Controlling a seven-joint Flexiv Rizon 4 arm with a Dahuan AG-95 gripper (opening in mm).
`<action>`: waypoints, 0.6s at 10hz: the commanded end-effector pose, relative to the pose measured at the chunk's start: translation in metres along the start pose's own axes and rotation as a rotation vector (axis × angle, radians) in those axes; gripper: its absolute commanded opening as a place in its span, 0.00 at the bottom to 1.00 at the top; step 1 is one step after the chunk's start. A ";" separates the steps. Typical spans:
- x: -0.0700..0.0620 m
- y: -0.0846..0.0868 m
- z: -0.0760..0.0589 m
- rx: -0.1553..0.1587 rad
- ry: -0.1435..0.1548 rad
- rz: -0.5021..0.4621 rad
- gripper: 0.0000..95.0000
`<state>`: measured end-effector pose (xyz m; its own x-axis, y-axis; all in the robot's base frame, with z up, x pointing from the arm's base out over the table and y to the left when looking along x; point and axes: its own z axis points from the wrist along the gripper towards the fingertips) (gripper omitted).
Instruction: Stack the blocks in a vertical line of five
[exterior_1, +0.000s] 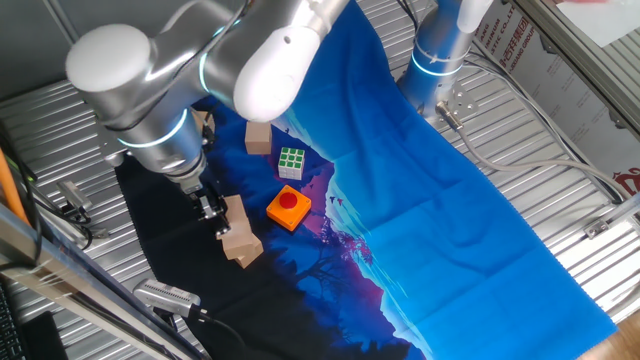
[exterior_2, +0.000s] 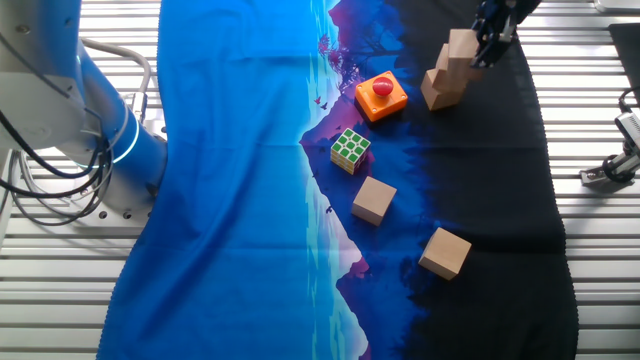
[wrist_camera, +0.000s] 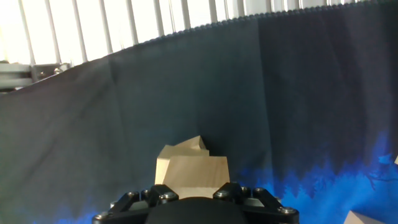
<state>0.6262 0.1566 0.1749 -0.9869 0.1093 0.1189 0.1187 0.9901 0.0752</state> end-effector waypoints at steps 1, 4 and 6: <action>-0.001 0.000 0.001 -0.005 -0.008 -0.005 0.00; 0.002 0.009 0.005 0.006 -0.011 0.005 0.00; 0.006 0.016 0.007 0.015 -0.010 0.015 0.00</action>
<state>0.6212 0.1741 0.1698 -0.9858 0.1281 0.1089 0.1351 0.9891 0.0593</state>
